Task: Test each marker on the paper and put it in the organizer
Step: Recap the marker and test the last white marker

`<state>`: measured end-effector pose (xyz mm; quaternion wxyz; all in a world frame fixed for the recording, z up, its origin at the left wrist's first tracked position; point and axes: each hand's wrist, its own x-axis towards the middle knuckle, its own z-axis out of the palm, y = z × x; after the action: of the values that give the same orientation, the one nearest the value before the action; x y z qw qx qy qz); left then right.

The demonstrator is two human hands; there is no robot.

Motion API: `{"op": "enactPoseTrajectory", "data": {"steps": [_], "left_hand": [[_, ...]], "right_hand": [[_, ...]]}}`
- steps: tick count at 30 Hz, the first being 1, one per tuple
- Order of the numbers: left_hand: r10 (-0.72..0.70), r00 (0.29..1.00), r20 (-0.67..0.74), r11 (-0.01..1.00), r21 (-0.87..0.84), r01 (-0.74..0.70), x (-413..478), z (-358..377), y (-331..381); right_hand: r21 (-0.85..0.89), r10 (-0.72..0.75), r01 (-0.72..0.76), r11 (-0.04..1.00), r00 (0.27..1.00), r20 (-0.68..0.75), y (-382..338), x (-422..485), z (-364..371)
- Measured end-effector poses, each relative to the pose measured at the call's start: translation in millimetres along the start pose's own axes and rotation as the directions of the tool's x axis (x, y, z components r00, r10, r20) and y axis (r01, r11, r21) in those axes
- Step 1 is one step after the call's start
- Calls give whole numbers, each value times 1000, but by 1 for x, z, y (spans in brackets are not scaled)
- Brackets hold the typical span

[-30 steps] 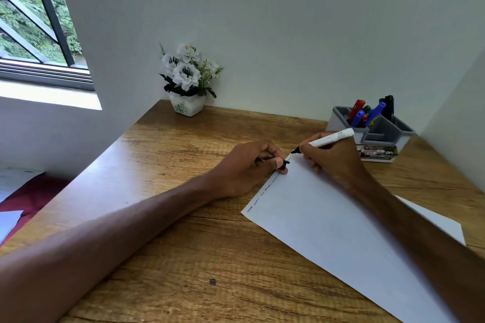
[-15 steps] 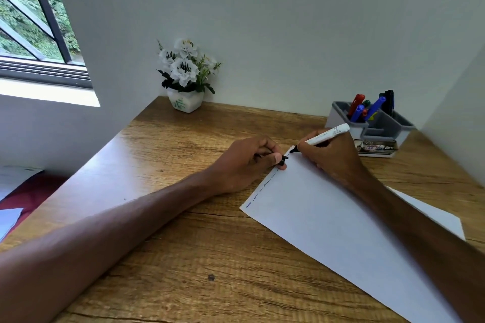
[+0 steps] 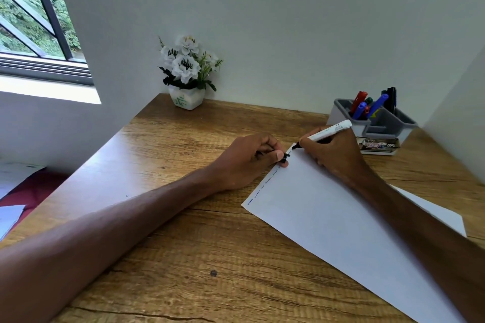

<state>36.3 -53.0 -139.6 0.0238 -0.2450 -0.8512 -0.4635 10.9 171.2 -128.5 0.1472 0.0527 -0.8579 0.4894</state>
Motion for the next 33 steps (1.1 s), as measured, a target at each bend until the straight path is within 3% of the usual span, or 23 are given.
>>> {"op": "enactPoseTrajectory", "data": {"steps": [27,33], "left_hand": [[-10,1000,3,1000,-19,10,0,0,2],[-9,1000,0,999,-47,9,2,-1,0]], "right_hand": [[-6,11,-11,1000,999,-40,5,3,0],[257,31,-7,966,996,-89,7,2,-1]]}}
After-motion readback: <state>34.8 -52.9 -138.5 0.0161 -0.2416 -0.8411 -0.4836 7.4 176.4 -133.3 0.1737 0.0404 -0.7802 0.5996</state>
